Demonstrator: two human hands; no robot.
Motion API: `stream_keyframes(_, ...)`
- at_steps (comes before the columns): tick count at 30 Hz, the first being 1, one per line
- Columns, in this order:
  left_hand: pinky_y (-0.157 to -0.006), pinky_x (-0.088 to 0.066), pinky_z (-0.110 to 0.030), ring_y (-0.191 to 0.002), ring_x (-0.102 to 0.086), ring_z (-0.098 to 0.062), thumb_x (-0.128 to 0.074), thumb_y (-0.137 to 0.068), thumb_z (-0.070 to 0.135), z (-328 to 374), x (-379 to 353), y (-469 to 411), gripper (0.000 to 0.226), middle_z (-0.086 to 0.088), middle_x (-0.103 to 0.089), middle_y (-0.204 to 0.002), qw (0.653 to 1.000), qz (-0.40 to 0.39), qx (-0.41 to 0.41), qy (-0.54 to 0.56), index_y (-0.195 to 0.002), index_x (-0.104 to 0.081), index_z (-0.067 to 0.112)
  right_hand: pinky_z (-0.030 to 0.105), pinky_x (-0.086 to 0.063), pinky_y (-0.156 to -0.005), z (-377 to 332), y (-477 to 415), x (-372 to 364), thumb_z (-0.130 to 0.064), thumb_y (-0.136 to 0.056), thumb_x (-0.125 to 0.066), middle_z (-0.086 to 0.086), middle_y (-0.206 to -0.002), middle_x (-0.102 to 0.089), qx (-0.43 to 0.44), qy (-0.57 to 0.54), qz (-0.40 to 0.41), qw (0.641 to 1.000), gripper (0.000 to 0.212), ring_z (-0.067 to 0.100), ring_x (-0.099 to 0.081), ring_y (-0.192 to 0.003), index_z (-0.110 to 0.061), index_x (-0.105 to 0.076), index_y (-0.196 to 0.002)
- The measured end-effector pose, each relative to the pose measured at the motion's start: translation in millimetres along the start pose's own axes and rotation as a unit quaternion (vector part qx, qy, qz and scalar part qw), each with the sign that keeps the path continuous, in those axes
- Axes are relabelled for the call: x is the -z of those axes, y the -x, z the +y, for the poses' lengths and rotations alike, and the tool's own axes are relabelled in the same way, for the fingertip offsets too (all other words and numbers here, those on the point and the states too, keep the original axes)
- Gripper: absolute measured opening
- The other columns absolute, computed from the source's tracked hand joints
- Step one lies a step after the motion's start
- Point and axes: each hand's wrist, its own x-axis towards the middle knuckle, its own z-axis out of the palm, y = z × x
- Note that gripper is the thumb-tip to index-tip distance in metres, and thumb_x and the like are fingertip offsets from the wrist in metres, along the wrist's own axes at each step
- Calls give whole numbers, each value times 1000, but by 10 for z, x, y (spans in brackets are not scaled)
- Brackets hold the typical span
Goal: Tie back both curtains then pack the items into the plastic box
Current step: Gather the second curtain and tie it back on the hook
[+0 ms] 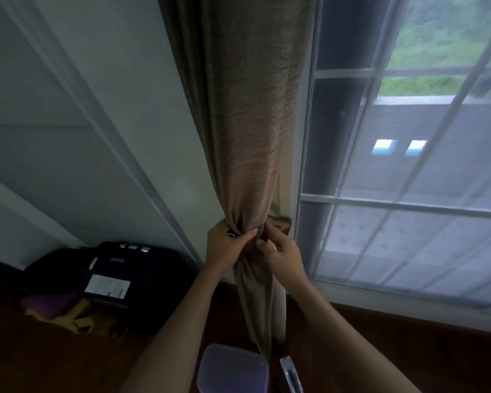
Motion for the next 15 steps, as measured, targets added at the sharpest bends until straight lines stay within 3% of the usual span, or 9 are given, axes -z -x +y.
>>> stream_keyframes(5,-59,-38,3,-80,-60,-3,-83,-71,29,-8,61,-65,32,-2,-73,-93,999,-33,28,-10,-94,-74,10,24,-48,-97,-30,-37,-92,-8,-86,-66,-16,-126,-63,14,-61,-37,997,60,-3,-57,-116,-24,-48,-141)
stream_keyframes(11,-70,-48,-11,-81,-64,-2,-86,-65,38,-29,157,-172,40,10,-71,-87,989,-131,67,-21,-99,-75,20,36,-51,-97,-25,-170,-44,-15,-74,-80,-15,-121,-63,-8,-42,-70,997,71,3,-59,-113,-28,-48,-135)
stream_keyframes(13,-83,-53,-26,-81,-67,-5,-81,-71,27,-7,195,-244,25,7,-74,-85,978,-186,91,15,-93,-76,17,39,-53,-95,-93,-259,0,-10,-70,-81,-9,-118,-63,-15,-46,-81,996,71,9,-60,-111,-24,-48,-130)
stream_keyframes(14,-87,-54,-31,-79,-67,-8,-72,-79,14,19,224,-279,10,4,-74,-79,968,-212,112,71,-88,-75,12,38,-54,-93,-118,-296,19,-5,-68,-81,-7,-116,-62,-23,-55,-87,994,72,11,-61,-109,-21,-47,-129)
stream_keyframes(15,-88,-55,-33,-78,-67,-12,-60,-86,3,35,237,-328,12,1,-73,-76,958,-226,134,111,-88,-71,7,35,-55,-91,-147,-314,34,0,-68,-80,-7,-115,-62,-27,-62,-91,994,74,12,-61,-108,-21,-46,-130)
